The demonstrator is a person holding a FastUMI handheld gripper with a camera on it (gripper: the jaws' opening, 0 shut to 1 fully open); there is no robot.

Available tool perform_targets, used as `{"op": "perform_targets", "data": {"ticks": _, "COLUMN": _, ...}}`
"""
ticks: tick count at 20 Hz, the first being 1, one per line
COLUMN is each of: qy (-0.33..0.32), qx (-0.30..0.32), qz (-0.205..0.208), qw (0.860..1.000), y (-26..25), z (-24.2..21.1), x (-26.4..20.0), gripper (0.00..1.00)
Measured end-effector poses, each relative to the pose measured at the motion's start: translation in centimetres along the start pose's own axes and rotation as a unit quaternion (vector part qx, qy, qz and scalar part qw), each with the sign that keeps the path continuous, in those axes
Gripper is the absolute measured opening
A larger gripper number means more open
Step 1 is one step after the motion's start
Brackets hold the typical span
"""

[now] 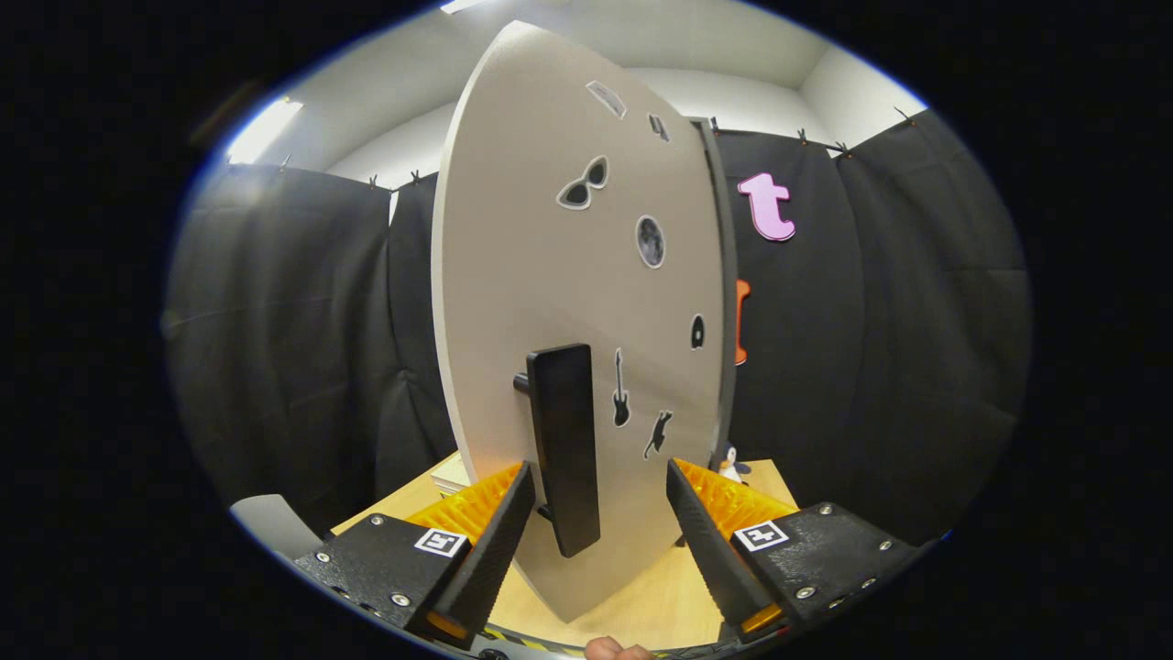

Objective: Open the shoe cabinet door, grab the shoes and put them into the shoe cabinet, then close the shoe cabinet door.

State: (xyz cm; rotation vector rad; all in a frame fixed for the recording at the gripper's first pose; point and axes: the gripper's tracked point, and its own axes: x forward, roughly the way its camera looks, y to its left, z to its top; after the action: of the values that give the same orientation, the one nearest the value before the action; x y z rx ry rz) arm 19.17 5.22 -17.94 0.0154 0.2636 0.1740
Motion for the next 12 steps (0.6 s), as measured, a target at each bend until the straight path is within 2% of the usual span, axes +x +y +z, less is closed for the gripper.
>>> {"op": "perform_targets", "data": {"ticks": 5, "qy": 0.0, "qx": -0.005, "qz": 0.005, "qw": 1.0, "y": 5.5, "z": -0.3, "x": 4.9, "gripper": 0.92}}
{"op": "perform_targets", "data": {"ticks": 12, "qy": -0.017, "qx": -0.008, "qz": -0.029, "qw": 0.999, "y": 8.0, "z": 1.2, "x": 10.7, "gripper": 0.92}}
